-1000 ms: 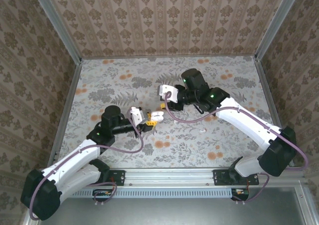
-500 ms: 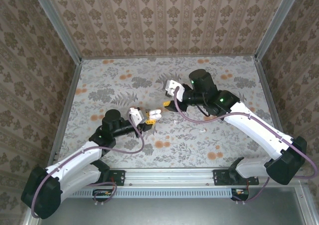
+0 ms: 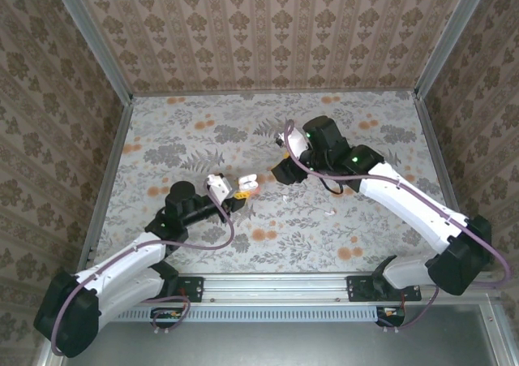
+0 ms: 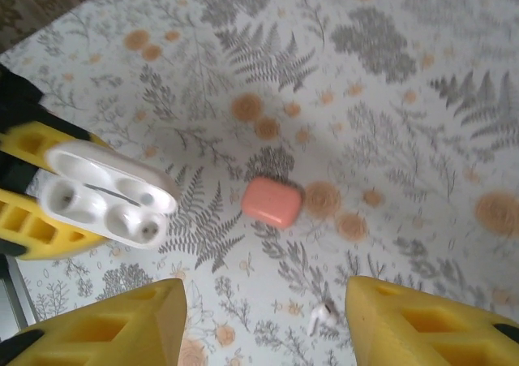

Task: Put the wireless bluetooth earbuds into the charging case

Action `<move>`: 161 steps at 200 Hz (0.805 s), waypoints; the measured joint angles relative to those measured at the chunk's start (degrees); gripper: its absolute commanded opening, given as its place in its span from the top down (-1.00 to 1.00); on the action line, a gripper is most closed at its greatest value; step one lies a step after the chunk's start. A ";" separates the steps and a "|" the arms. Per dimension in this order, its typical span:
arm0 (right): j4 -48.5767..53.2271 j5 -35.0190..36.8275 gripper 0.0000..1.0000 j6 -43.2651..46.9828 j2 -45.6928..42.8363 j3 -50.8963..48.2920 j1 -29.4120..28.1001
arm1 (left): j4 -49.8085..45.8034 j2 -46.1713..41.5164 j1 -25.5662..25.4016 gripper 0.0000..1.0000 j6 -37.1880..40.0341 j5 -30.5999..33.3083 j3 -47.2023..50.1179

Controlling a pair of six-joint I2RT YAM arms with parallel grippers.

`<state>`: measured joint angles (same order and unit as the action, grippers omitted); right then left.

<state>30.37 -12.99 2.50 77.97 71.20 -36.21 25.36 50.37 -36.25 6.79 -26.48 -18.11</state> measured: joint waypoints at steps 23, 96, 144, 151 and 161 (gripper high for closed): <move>2.32 0.79 -0.05 -4.46 2.23 -0.13 0.70 | 0.00 -0.35 0.00 0.74 -0.11 0.44 0.02; 11.69 2.32 0.02 -13.20 11.72 1.64 1.88 | -0.70 -1.14 0.00 0.74 -0.22 1.27 0.04; 17.09 3.32 0.05 -16.04 19.06 6.95 2.21 | -1.57 -1.64 0.02 0.74 -0.26 1.73 0.15; 17.99 3.56 0.05 -16.24 20.31 8.00 2.29 | -1.73 -1.70 0.02 0.74 -0.35 1.88 0.15; 19.08 3.76 0.04 -16.46 22.27 9.53 2.49 | -1.90 -1.81 0.02 0.74 -0.39 1.95 0.15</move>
<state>49.45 -9.23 -13.96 100.25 80.73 -33.71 23.46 48.56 -36.23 6.39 -24.53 -17.96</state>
